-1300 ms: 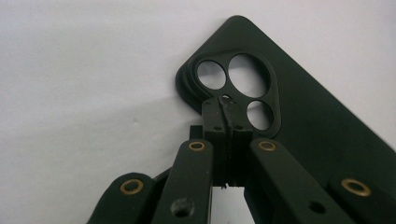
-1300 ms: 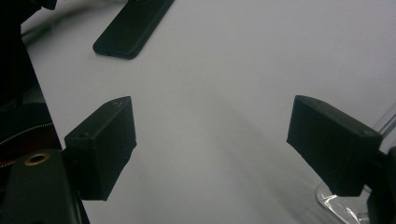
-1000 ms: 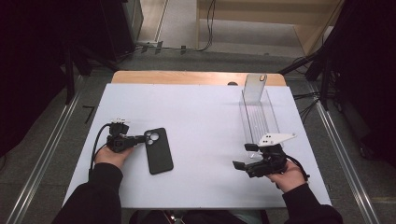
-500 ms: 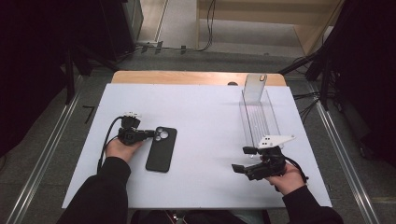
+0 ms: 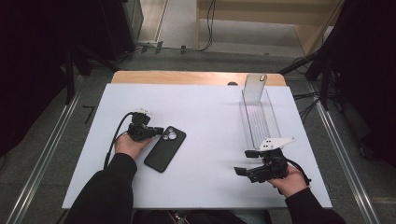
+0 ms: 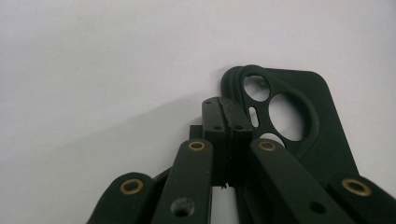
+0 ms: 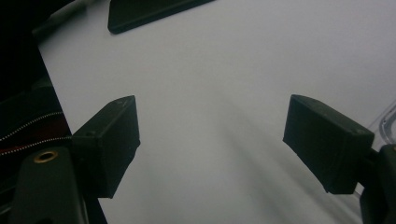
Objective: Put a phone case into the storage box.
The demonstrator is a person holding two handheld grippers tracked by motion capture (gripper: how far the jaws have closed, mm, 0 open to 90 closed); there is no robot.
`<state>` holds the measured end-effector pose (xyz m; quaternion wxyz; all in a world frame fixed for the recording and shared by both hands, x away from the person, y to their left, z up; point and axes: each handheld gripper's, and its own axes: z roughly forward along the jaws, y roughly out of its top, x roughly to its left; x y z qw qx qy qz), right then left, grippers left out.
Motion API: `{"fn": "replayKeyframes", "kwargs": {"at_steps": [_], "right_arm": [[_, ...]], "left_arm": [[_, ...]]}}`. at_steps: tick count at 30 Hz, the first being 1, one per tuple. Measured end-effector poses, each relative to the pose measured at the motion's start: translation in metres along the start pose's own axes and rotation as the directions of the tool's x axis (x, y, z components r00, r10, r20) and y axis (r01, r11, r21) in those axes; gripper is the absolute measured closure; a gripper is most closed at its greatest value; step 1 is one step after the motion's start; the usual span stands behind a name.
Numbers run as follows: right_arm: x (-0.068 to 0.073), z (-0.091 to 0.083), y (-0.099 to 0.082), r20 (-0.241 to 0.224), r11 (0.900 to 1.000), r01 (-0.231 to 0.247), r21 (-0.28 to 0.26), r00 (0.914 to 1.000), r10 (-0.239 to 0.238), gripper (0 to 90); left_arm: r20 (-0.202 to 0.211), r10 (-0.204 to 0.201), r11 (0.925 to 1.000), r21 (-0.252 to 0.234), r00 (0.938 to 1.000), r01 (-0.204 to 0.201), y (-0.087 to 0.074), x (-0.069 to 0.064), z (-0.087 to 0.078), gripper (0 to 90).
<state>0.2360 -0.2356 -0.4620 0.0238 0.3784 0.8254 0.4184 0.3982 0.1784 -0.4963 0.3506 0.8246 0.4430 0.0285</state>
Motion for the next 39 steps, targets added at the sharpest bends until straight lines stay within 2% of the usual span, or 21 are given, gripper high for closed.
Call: {"fn": "replayKeyframes", "kwargs": {"at_steps": [5, 7, 10, 13, 16, 21, 24, 27, 32, 39], "right_arm": [[-0.002, -0.001, -0.003, 0.005, 1.0, 0.003, 0.009, 1.0, -0.003, 16.9], [-0.002, -0.001, -0.003, 0.002, 1.0, -0.002, 0.009, 1.0, 0.002, 17.1], [-0.002, 0.0, -0.002, -0.003, 1.0, 0.005, 0.007, 1.0, -0.005, 17.1], [-0.002, -0.001, -0.003, -0.007, 0.9999, 0.01, 0.01, 0.9999, -0.01, 17.1], [-0.004, -0.002, -0.004, -0.011, 0.9999, 0.008, 0.012, 0.9999, -0.008, 17.1], [-0.003, -0.004, -0.004, -0.003, 0.9999, 0.006, 0.013, 1.0, -0.006, 17.1], [-0.003, -0.005, -0.005, -0.005, 0.9999, 0.003, 0.012, 1.0, -0.003, 17.1], [-0.003, -0.005, -0.005, -0.005, 0.9999, 0.005, 0.016, 1.0, -0.004, 17.1], [-0.002, -0.005, -0.004, -0.011, 0.9997, 0.015, 0.018, 0.9998, -0.014, 17.1], [-0.004, -0.004, -0.004, -0.017, 0.9997, 0.013, 0.023, 0.9998, -0.013, 17.1]], "left_arm": [[0.015, -0.003, 1.0, -0.003, 0.9999, 0.003, 0.001, 0.0, 0.003, 90.0], [0.013, -0.024, 0.9997, 0.002, 0.9996, 0.024, 0.001, 0.002, 0.0, 90.0], [0.025, -0.027, 0.9995, -0.014, 0.9993, 0.027, 0.002, 0.003, -0.007, 89.3], [0.065, -0.039, 0.9981, -0.045, 0.9971, 0.042, 0.004, -0.001, -0.018, 84.1], [0.123, -0.06, 0.9974, -0.032, 0.9906, 0.064, 0.004, -0.007, -0.029, 75.3], [0.167, -0.01, 0.9989, -0.044, 0.986, 0.018, -0.001, -0.02, -0.046, 60.6], [0.191, 0.023, 0.9979, -0.064, 0.9813, -0.011, -0.005, -0.026, -0.054, 47.3], [0.206, 0.052, 0.9961, -0.081, 0.9772, -0.036, -0.013, -0.032, -0.061, 44.4], [0.236, 0.075, 0.9914, -0.122, 0.9689, -0.048, -0.025, -0.04, -0.073, 36.7], [0.245, 0.112, 0.9882, -0.129, 0.963, -0.082, -0.041, -0.052, -0.086, 33.0]]}}
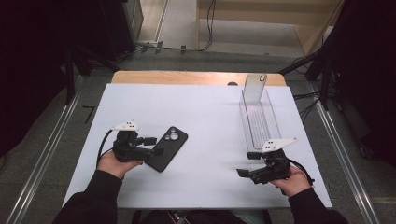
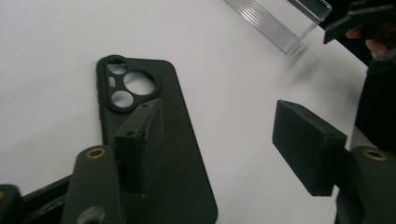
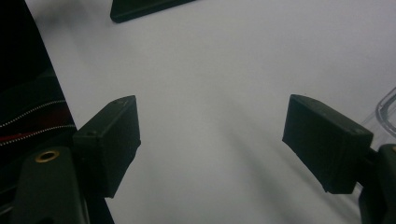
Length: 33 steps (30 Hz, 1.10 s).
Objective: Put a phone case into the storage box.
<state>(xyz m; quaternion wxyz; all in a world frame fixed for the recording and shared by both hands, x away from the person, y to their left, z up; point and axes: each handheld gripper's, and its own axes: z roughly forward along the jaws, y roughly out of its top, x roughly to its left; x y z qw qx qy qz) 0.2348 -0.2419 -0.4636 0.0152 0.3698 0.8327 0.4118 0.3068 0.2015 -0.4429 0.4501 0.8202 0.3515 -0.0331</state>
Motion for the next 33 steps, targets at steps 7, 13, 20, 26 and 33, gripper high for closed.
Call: {"fn": "replayKeyframes", "kwargs": {"at_steps": [7, 13, 20, 26, 33], "right_arm": [[-0.002, 0.002, 0.0, -0.004, 1.0, 0.003, 0.003, 1.0, -0.003, 17.1], [-0.003, 0.0, -0.001, -0.003, 1.0, -0.001, 0.004, 1.0, 0.001, 17.1], [-0.004, 0.0, -0.001, -0.004, 1.0, -0.003, 0.004, 1.0, 0.003, 17.1], [-0.004, 0.001, -0.001, -0.002, 0.9999, -0.004, 0.01, 1.0, 0.004, 17.1], [-0.004, 0.002, -0.001, -0.003, 0.9999, -0.003, 0.013, 1.0, 0.003, 17.1]], "left_arm": [[0.006, 0.02, 0.9998, 0.006, 0.9998, -0.02, -0.015, -0.013, -0.009, 31.0], [0.01, 0.035, 0.9989, 0.03, 0.9993, -0.035, -0.027, -0.018, -0.014, 28.6], [0.019, 0.035, 0.9987, 0.035, 0.9992, -0.036, -0.032, -0.022, -0.017, 24.6], [-0.009, 0.027, 0.9988, 0.041, 0.9996, -0.027, -0.026, -0.022, -0.014, 6.3], [-0.021, 0.019, 0.9974, 0.07, 0.9996, -0.017, -0.021, -0.017, -0.008, 0.0]]}}
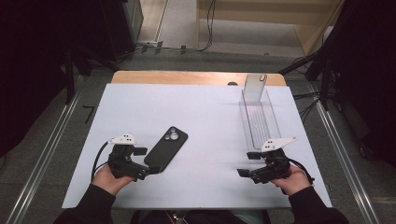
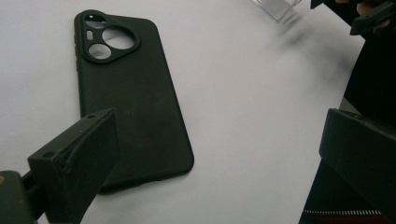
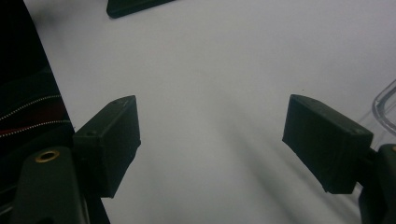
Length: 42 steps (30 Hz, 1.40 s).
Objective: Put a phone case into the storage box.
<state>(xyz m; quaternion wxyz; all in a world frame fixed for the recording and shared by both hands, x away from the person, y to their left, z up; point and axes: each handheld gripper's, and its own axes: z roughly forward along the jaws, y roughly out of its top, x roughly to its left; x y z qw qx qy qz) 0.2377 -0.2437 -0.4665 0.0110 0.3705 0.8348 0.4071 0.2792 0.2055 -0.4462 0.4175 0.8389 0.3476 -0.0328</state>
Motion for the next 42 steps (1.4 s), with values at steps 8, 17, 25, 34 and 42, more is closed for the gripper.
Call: {"fn": "replayKeyframes", "kwargs": {"at_steps": [8, 17, 25, 34, 42], "right_arm": [[-0.001, 0.0, 0.0, 0.003, 1.0, -0.001, -0.003, 1.0, 0.001, 17.1], [-0.002, 0.0, 0.0, 0.007, 1.0, -0.004, -0.003, 1.0, 0.004, 17.1], [-0.002, 0.001, 0.0, 0.011, 1.0, -0.004, -0.002, 0.9999, 0.004, 17.1], [-0.003, 0.001, 0.0, 0.01, 1.0, -0.005, -0.001, 0.9999, 0.005, 17.1], [-0.002, 0.001, 0.0, 0.009, 1.0, -0.006, 0.002, 0.9999, 0.006, 17.1]], "left_arm": [[-0.06, -0.013, 0.9997, -0.021, 0.9981, 0.011, 0.011, 0.002, 0.007, 0.0], [-0.113, -0.005, 1.0, -0.008, 0.9936, 0.004, 0.02, 0.004, 0.017, 2.0], [-0.145, -0.033, 0.999, -0.033, 0.9889, 0.029, 0.029, 0.008, 0.025, 2.0], [-0.214, -0.031, 0.9993, -0.027, 0.9763, 0.026, 0.042, 0.011, 0.041, 2.1], [-0.238, -0.027, 0.9991, -0.037, 0.9708, 0.019, 0.053, 0.012, 0.051, 4.1]]}}
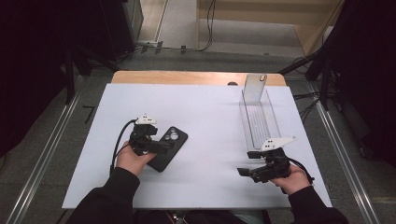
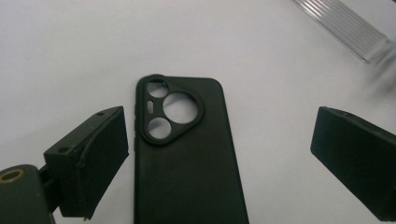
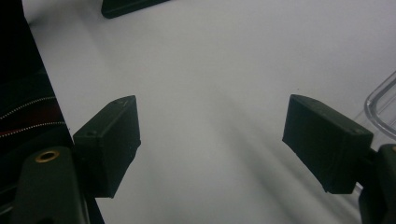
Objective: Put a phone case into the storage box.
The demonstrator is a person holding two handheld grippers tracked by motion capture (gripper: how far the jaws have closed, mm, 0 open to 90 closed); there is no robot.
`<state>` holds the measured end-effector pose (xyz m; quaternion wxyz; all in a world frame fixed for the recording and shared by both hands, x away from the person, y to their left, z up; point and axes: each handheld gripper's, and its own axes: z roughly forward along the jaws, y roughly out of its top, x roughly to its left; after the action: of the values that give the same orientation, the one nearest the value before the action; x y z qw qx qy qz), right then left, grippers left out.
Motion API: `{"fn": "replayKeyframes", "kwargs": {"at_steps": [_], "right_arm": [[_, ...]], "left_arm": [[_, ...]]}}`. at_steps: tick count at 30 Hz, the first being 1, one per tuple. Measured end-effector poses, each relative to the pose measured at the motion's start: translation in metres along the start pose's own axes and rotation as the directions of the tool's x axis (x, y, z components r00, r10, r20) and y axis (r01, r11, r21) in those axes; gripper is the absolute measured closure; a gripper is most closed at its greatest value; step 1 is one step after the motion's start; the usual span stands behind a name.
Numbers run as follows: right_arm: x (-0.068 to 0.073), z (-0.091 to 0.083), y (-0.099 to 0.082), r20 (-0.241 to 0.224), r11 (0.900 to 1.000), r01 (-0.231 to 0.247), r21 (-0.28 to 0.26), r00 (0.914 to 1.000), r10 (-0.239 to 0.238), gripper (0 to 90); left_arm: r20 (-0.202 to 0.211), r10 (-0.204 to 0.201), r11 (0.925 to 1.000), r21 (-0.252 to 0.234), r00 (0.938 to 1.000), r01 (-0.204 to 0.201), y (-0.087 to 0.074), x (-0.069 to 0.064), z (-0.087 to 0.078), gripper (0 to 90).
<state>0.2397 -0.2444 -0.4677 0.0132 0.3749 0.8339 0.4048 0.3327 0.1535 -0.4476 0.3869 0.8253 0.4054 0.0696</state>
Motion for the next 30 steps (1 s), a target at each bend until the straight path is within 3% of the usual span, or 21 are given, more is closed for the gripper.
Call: {"fn": "replayKeyframes", "kwargs": {"at_steps": [9, 30], "right_arm": [[0.0, 0.0, 0.0, -0.003, 1.0, 0.0, -0.002, 1.0, 0.0, 17.1], [0.0, 0.001, 0.0, -0.004, 1.0, 0.0, 0.001, 1.0, 0.0, 17.1]], "left_arm": [[-0.021, -0.005, 0.9999, -0.012, 0.9998, 0.005, 0.007, 0.0, 0.007, 4.1], [-0.091, -0.019, 0.9995, -0.028, 0.9956, 0.017, -0.011, 0.005, 0.019, 4.1]]}}
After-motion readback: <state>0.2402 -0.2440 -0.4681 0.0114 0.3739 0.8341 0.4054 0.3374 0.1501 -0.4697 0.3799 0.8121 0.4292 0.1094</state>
